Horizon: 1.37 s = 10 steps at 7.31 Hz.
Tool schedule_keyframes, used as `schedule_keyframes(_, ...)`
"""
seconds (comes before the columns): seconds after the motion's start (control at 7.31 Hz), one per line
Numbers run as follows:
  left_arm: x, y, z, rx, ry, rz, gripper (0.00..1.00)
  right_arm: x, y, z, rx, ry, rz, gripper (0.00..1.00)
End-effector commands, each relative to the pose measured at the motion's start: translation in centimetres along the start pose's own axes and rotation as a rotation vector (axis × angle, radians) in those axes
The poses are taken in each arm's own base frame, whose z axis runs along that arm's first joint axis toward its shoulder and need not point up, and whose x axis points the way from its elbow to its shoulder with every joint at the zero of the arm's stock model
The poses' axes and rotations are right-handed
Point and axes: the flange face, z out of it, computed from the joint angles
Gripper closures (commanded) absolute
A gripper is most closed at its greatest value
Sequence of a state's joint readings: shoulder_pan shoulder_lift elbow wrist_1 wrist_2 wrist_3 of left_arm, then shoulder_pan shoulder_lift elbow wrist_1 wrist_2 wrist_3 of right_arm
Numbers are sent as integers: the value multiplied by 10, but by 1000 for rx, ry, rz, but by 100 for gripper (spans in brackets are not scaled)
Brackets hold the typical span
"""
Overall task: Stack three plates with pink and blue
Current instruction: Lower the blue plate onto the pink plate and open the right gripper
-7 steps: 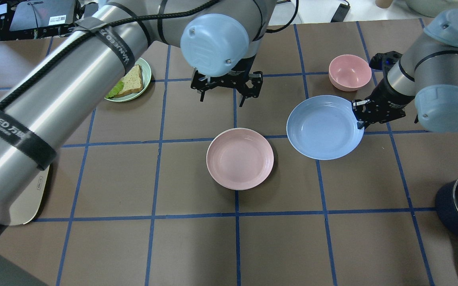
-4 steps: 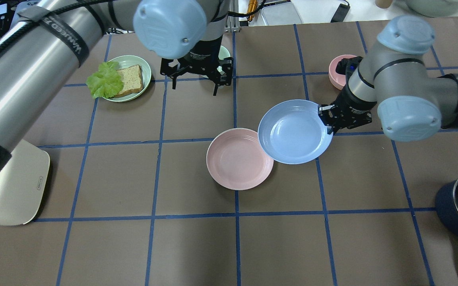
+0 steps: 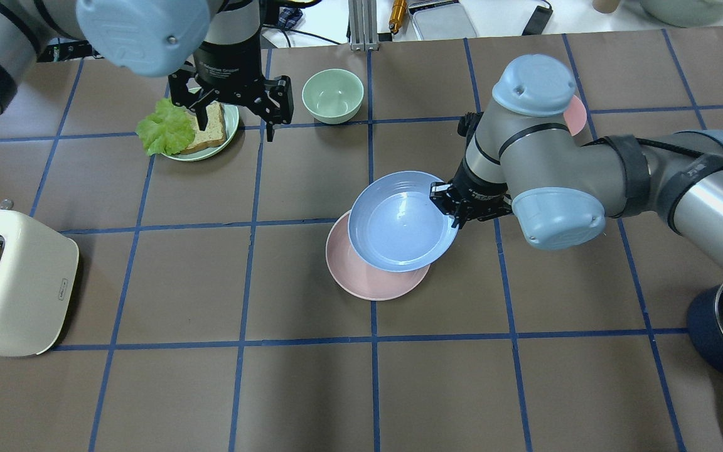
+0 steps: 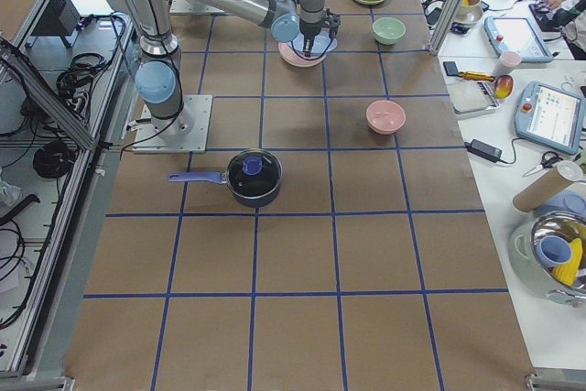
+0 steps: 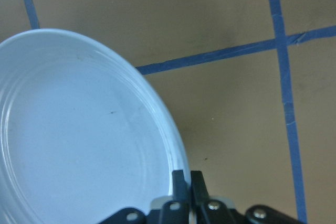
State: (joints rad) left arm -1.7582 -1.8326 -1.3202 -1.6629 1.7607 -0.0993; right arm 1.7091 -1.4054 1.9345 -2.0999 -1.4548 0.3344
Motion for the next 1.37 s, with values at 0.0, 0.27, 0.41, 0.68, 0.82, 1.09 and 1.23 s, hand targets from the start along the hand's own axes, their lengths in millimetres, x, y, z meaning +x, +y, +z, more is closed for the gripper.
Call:
schedule_keyframes(0.0, -31, 8, -2, -2, 26, -32, 0, -21, 7, 18, -1, 6, 28, 100)
schedule_keyframes(0.27, -47, 15, -2, -3, 66, -42, 0, -24, 12, 25, -17, 16, 22, 100)
schedule_keyframes(0.41, -48, 22, -3, -2, 66, -39, 0, -21, 14, 37, -36, 31, 19, 100)
schedule_keyframes(0.68, -48, 40, -12, 21, 99, -44, 0, -20, 14, 43, -45, 37, 26, 93)
schedule_keyframes(0.82, -49, 48, -19, 34, 106, -49, 0, -21, 13, 38, -36, 31, 26, 62)
schedule_keyframes(1.09, -50, 65, -23, 52, 123, -51, 0, -26, 5, 26, 26, 10, -1, 2)
schedule_keyframes(1.23, -50, 72, -24, 60, 125, -52, 0, -20, -10, 12, 68, 19, -16, 0)
